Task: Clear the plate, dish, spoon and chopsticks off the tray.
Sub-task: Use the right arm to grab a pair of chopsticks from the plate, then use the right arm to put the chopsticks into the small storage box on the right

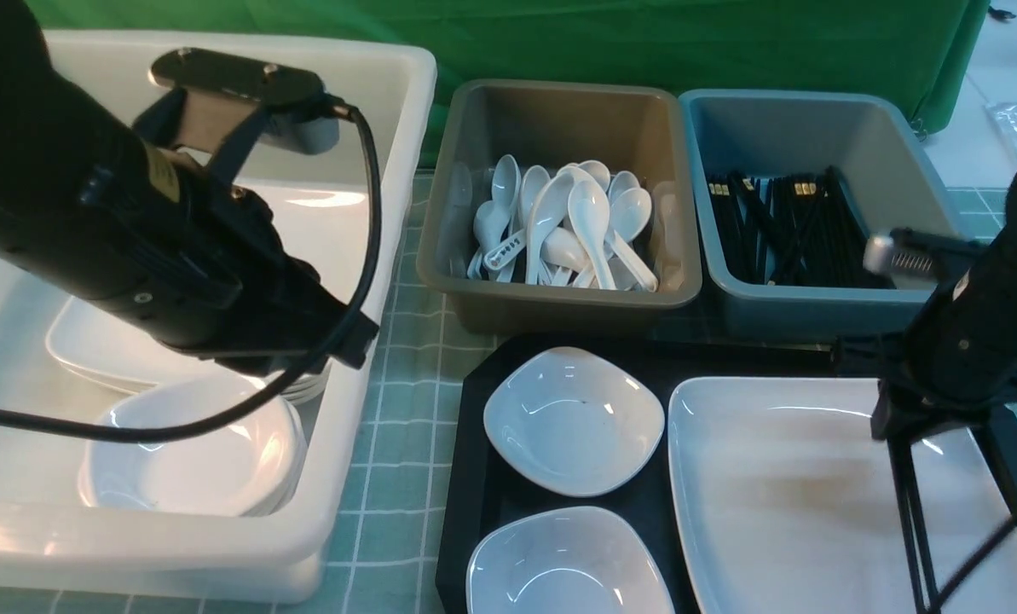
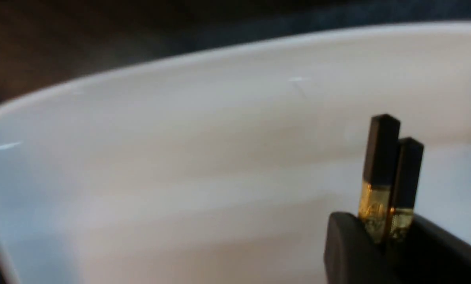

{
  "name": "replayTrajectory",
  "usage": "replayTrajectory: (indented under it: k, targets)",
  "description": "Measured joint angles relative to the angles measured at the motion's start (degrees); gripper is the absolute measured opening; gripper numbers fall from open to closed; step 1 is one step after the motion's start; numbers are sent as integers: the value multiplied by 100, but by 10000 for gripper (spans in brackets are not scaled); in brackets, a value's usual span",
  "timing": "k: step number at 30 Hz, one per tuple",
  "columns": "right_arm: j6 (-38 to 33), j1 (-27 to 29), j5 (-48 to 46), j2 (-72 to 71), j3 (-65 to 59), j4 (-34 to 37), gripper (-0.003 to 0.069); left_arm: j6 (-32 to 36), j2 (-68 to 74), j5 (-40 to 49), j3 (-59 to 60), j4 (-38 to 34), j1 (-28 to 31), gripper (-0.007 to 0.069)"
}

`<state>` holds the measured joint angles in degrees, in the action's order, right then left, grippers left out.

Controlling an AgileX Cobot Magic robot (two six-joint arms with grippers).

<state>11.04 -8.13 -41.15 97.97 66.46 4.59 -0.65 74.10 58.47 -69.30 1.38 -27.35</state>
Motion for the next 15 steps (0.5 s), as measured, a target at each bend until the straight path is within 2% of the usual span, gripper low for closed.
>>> replayTrajectory:
  k: [4,6,11,15]
  targets:
    - [-25,-58,362,-676,63,78,162,0,0,0,0,0,0,8]
    - [-100,53,562,-822,669,102,162,-12,0,0,0,-19,0,8]
    - [-150,399,1213,-83,2385,96,162,-17,0,0,0,-138,0,8]
    - [-136,456,1866,719,3296,89,162,-36,0,0,0,-231,0,8]
